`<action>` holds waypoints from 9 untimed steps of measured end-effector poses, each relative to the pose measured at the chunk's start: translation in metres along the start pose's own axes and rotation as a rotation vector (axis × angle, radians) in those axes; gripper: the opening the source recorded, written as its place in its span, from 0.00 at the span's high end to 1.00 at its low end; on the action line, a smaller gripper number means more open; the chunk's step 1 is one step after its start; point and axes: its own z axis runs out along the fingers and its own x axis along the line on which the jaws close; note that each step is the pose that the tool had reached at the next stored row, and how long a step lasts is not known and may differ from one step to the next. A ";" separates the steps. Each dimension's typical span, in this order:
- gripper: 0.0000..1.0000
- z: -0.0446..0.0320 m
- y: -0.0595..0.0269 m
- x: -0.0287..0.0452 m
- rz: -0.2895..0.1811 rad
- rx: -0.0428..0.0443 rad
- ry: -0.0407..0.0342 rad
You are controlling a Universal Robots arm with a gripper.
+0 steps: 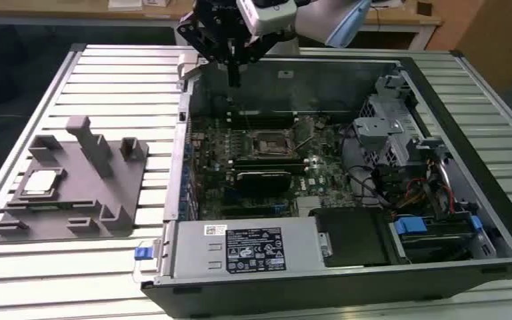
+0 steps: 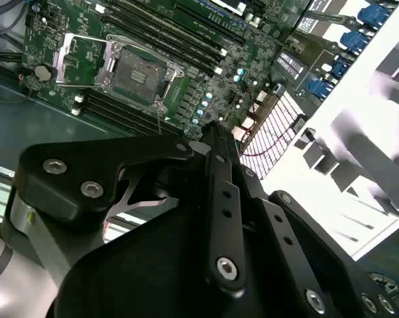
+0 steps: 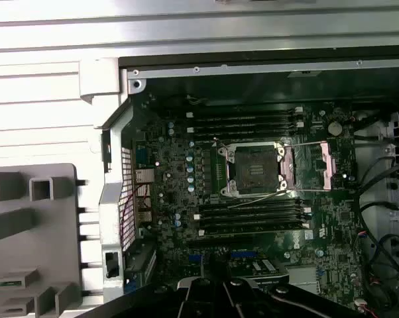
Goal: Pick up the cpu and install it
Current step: 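Reach for the cpu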
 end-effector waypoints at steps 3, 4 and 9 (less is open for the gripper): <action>0.89 0.0000 0.0000 0.0000 0.000 0.0000 0.0000; 0.89 0.0000 0.0000 0.0000 0.000 0.0000 0.0000; 0.89 -0.0001 -0.0002 0.0021 0.000 0.0000 0.0000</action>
